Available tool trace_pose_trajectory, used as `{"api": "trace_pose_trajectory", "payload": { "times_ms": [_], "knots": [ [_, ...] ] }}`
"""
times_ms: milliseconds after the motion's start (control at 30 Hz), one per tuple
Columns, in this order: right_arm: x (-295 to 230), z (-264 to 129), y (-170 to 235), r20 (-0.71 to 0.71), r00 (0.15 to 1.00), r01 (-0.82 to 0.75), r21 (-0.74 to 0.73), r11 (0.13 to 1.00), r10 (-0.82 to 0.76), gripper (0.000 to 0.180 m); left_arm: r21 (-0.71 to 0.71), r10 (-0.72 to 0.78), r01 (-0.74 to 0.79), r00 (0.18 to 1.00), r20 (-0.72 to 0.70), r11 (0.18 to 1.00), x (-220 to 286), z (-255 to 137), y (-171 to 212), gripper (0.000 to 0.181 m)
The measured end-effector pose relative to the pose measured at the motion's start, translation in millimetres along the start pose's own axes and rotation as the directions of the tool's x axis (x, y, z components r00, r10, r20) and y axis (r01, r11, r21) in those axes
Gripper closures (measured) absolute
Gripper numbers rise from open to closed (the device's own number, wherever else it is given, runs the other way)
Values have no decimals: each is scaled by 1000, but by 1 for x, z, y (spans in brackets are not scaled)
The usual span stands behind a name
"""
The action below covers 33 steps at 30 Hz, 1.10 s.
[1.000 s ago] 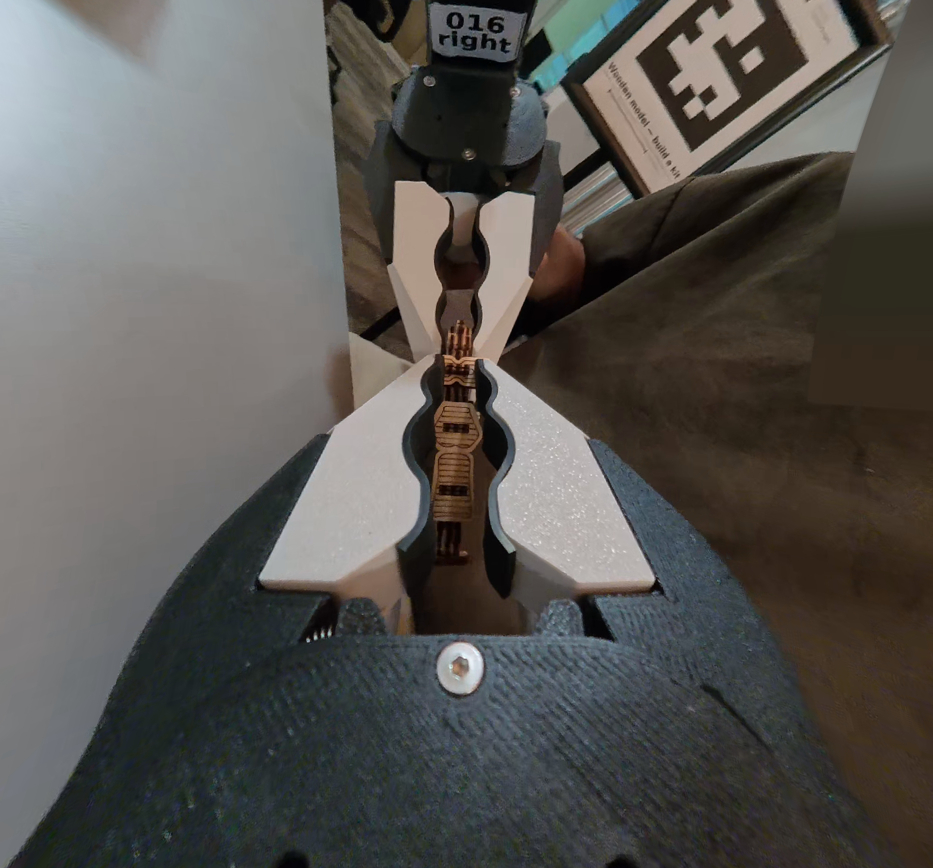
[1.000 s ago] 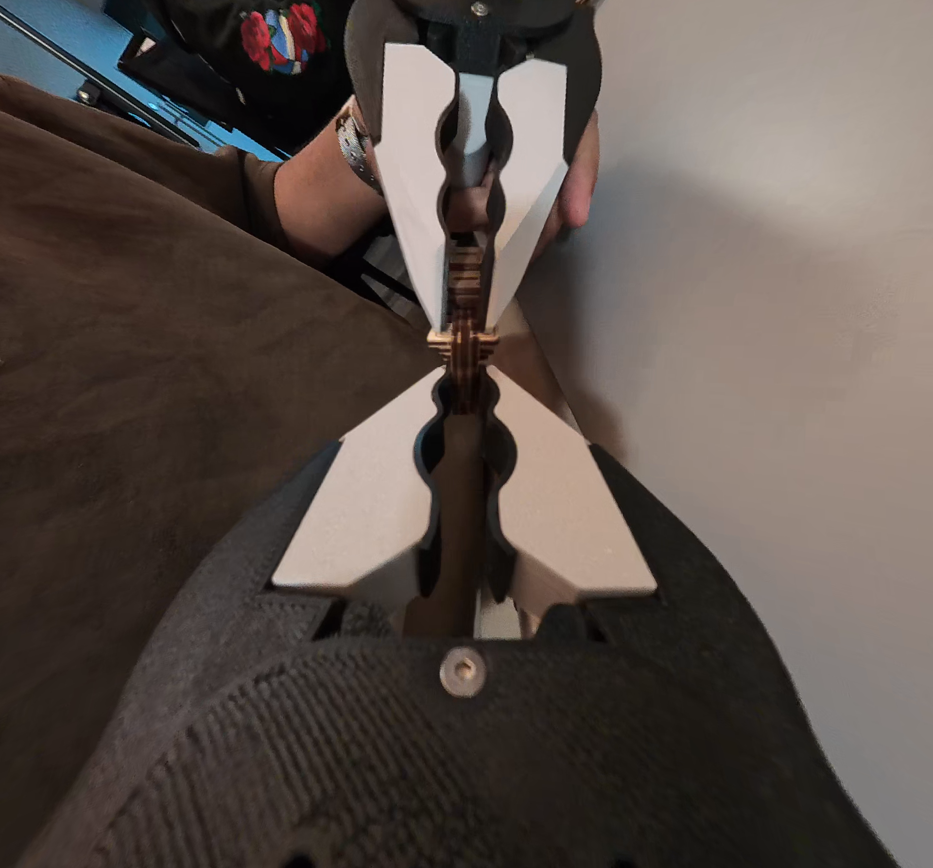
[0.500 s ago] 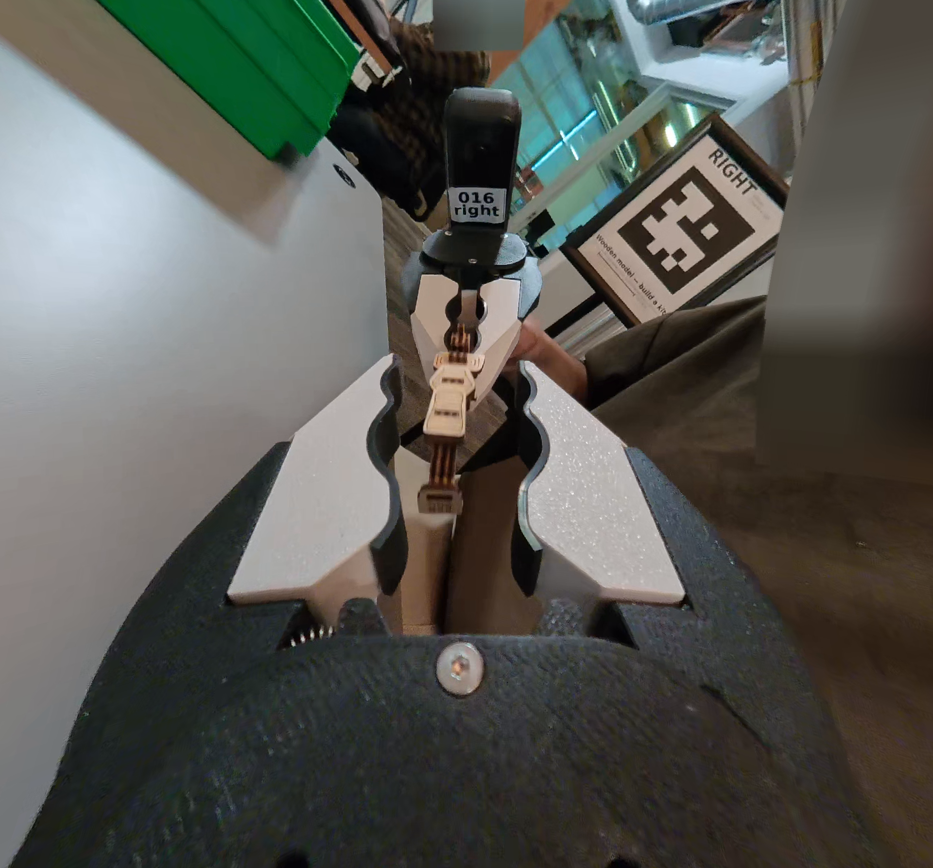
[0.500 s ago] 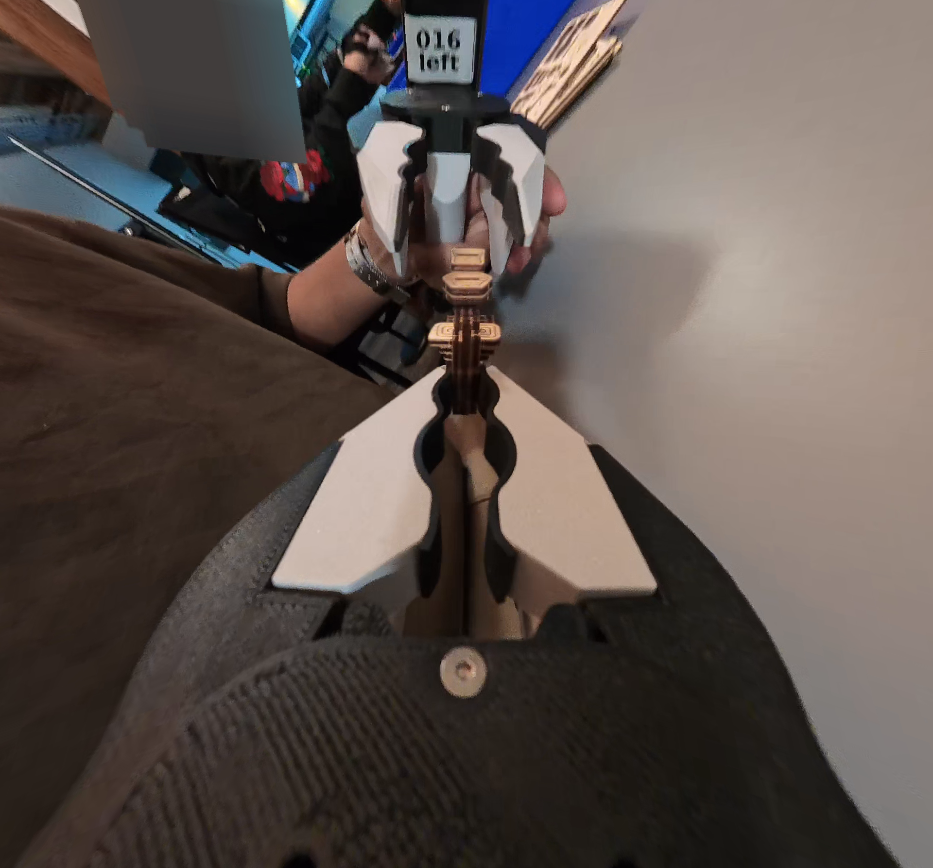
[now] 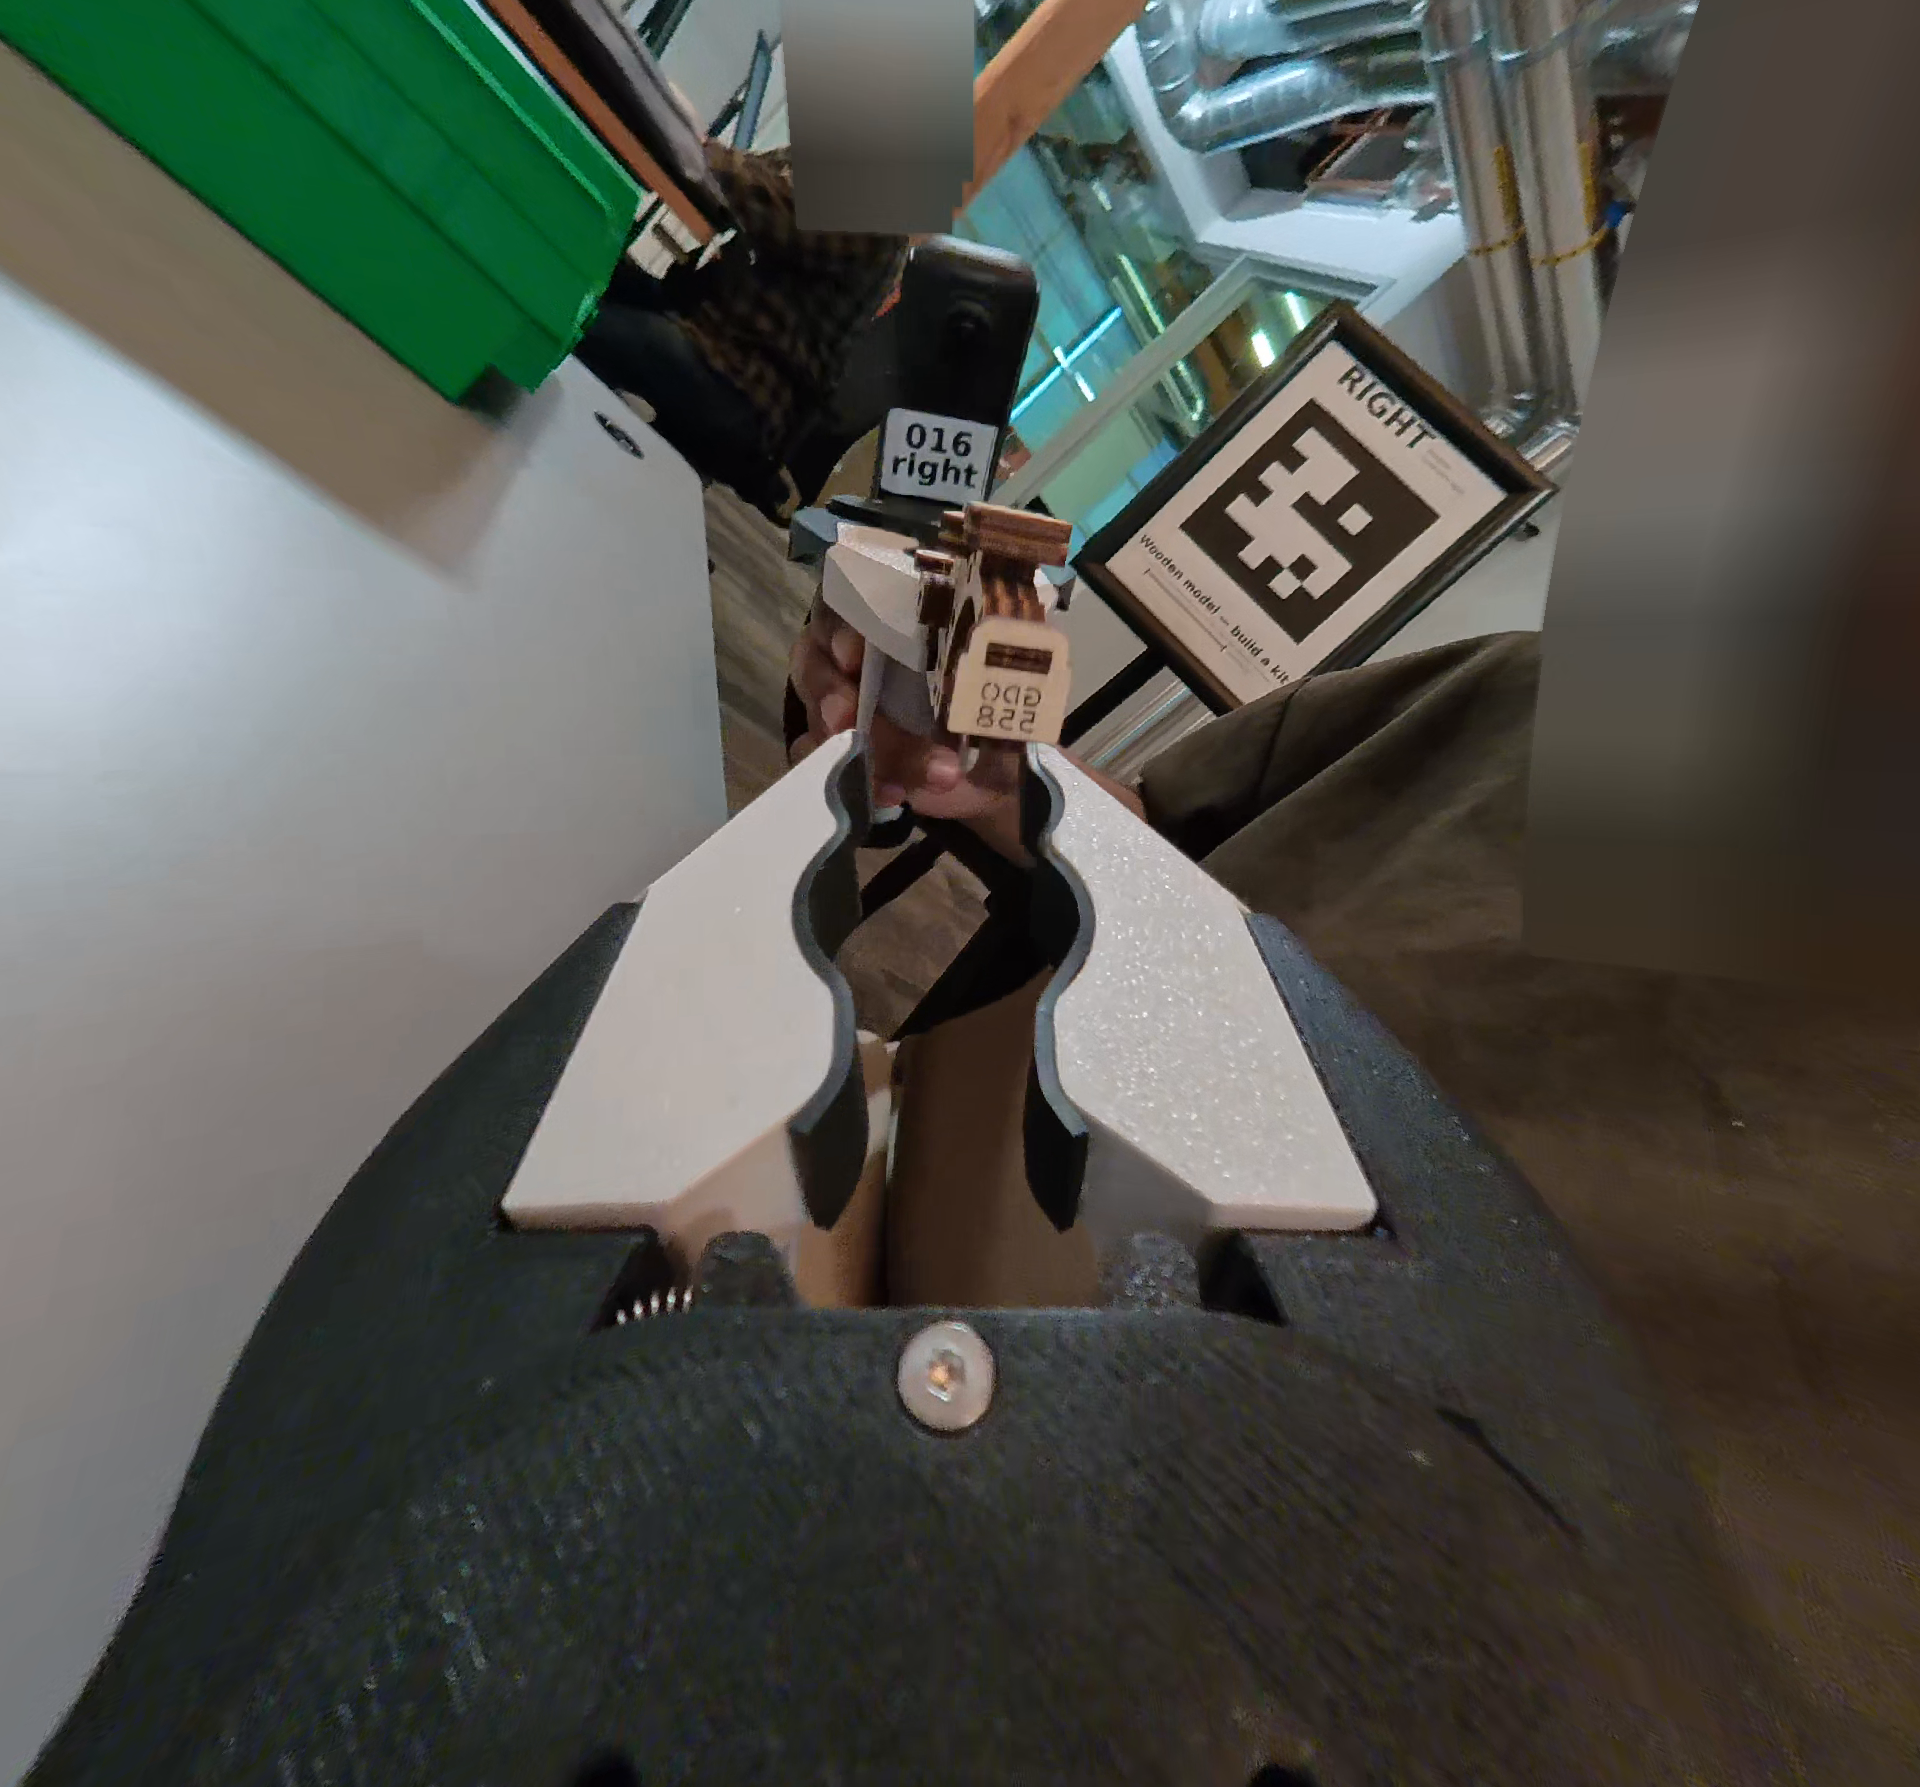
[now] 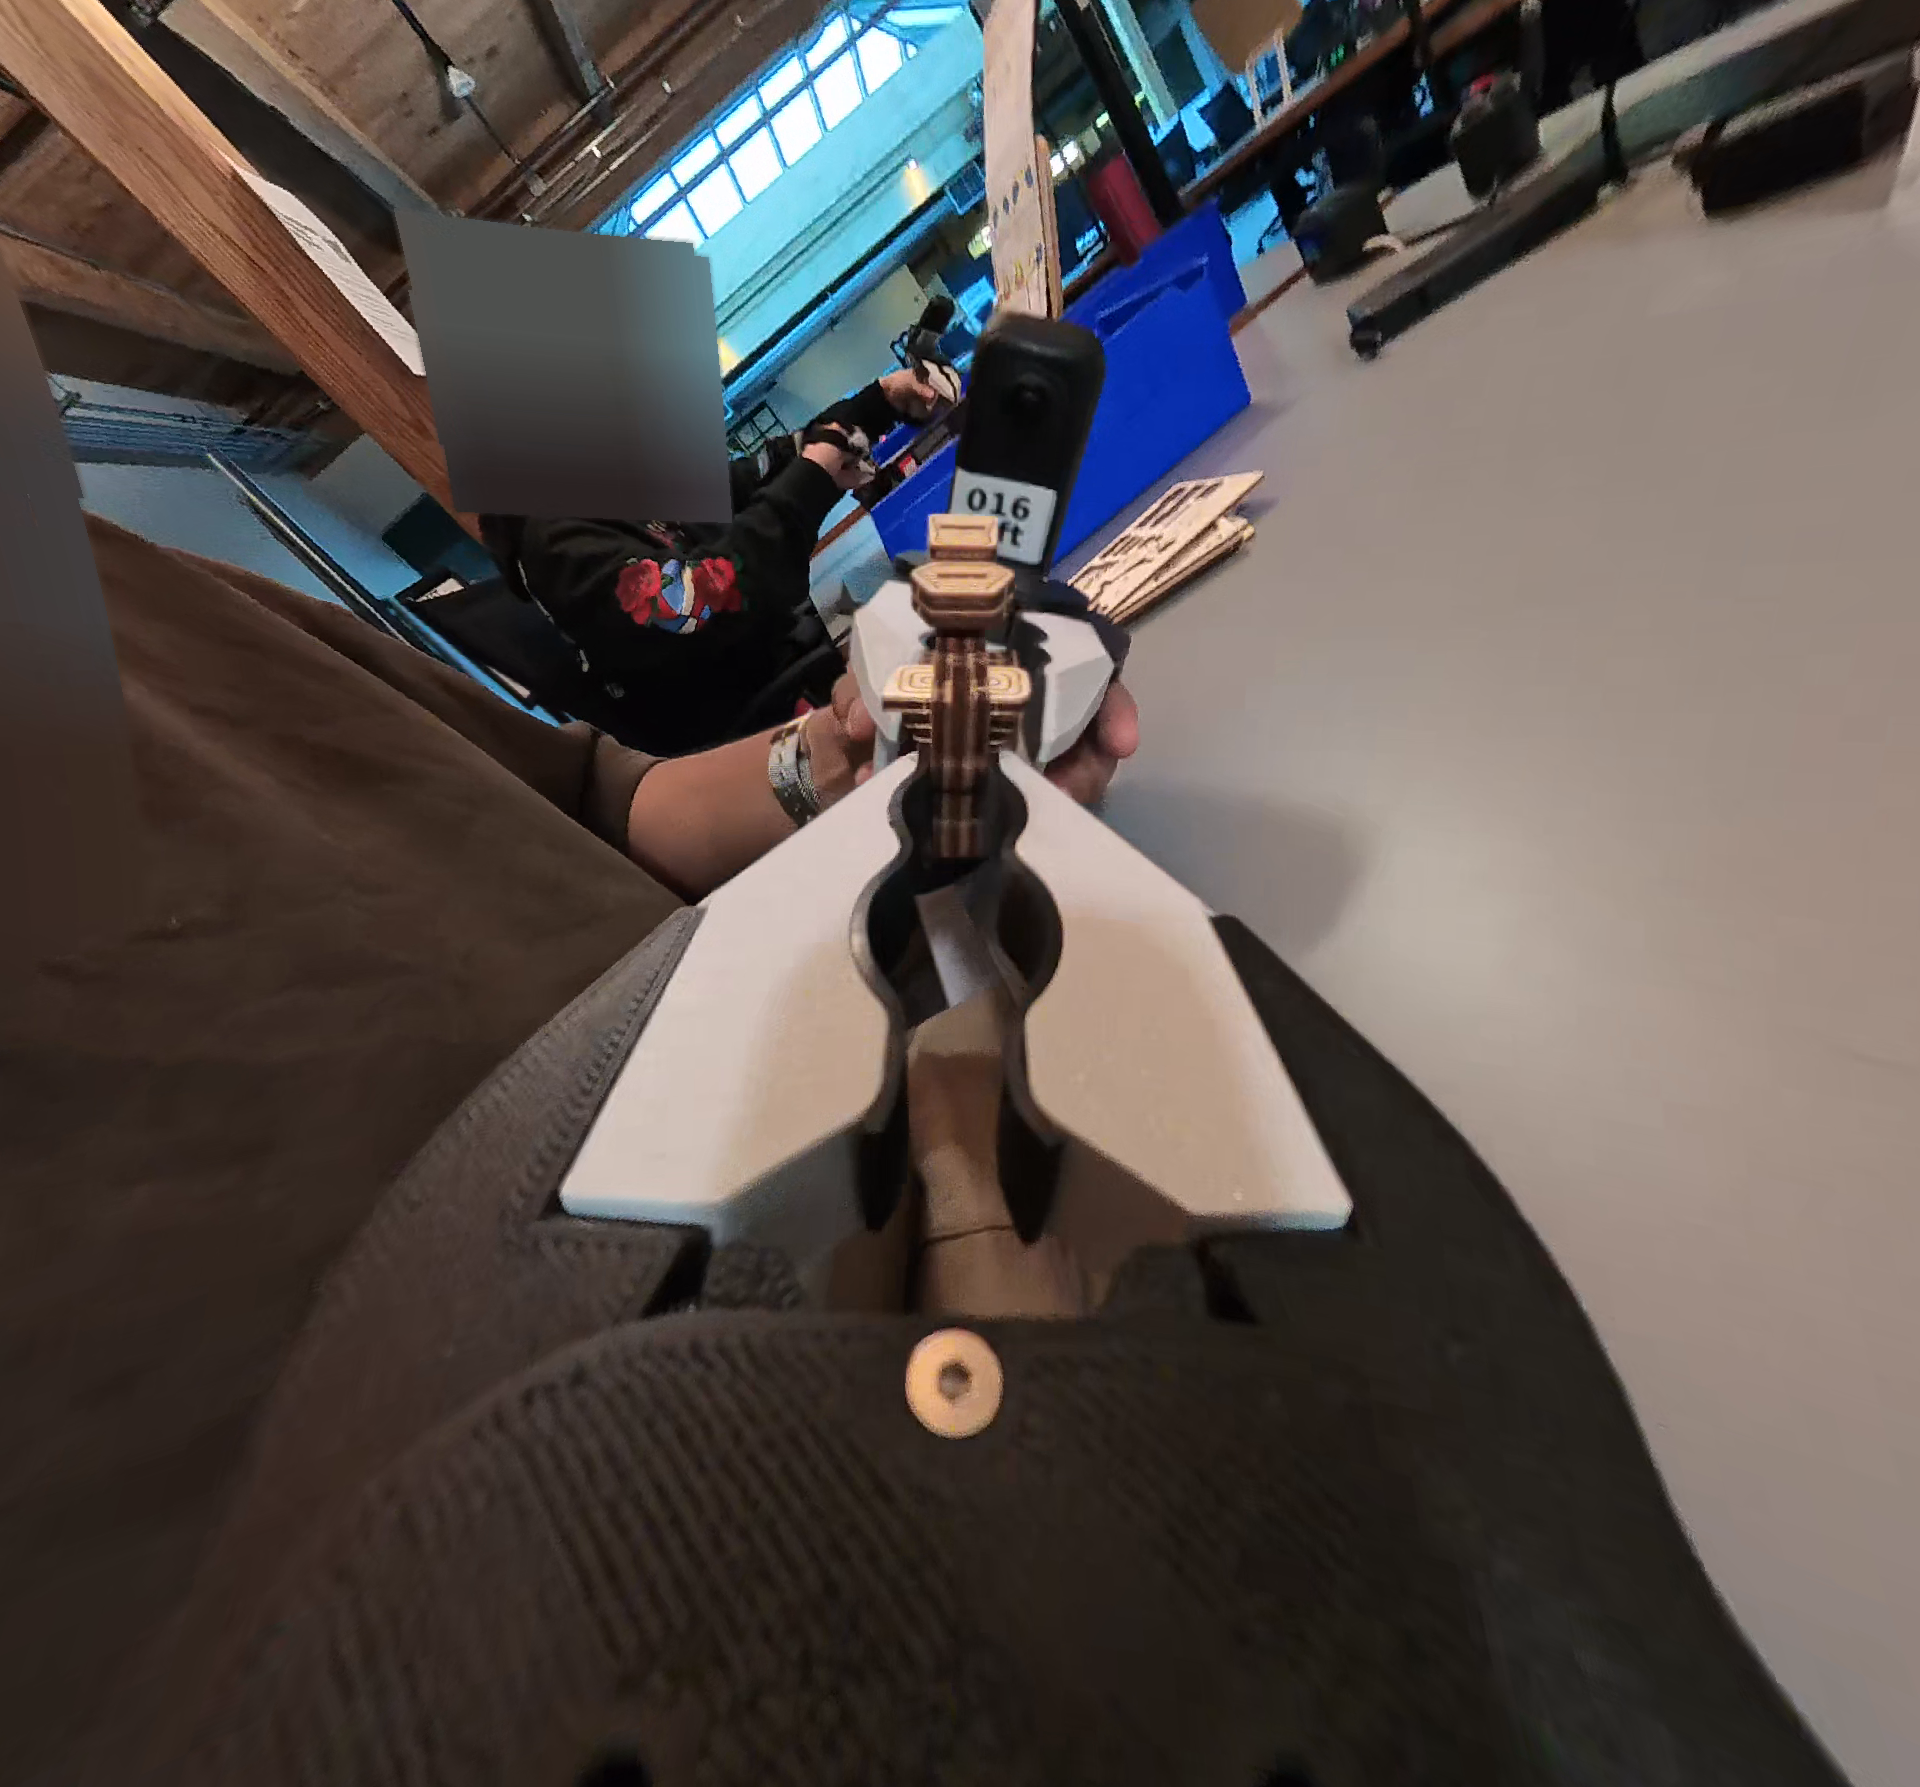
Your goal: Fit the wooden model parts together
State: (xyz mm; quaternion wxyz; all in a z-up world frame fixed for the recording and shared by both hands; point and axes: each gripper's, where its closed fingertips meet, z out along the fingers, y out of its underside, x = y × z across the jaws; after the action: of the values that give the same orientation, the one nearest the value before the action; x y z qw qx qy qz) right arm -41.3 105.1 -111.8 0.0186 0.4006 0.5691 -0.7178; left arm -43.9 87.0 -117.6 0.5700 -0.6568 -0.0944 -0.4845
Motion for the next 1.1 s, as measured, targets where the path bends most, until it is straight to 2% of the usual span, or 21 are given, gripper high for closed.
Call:
{"api": "trace_pose_trajectory", "payload": {
  "times_ms": [133, 333, 567, 700, 867, 1100],
  "knots": [
    [-5, 2, -3, 7, 999, 46, 21, 999, -46, 173, 29, 40, -40, 999, -20, 999, 8, 4, -3, 157],
    [-8, 6, 1, 29, 999, 30, 13, 999, -30, 173, 63, 104, -103, 995, -9, 993, 14, 10, -5, 156],
    [-12, 10, 4, 56, 998, 10, 9, 1000, -11, 173, 63, 151, -152, 988, 17, 986, 14, 15, -2, 172],
    [-12, 11, 3, 56, 998, 4, 22, 1000, -5, 172, 50, 197, -200, 979, 45, 979, 13, 14, -1, 173],
    [-8, 9, -1, 48, 999, -15, 52, 999, 12, 162, 76, 234, -239, 969, 75, 968, 12, 10, -8, 174],
    [2, 2, -6, -12, 1000, 13, 63, 998, -12, 151, -49, 375, -373, 904, 206, 927, -7, 2, -3, 174]
  ]
}}
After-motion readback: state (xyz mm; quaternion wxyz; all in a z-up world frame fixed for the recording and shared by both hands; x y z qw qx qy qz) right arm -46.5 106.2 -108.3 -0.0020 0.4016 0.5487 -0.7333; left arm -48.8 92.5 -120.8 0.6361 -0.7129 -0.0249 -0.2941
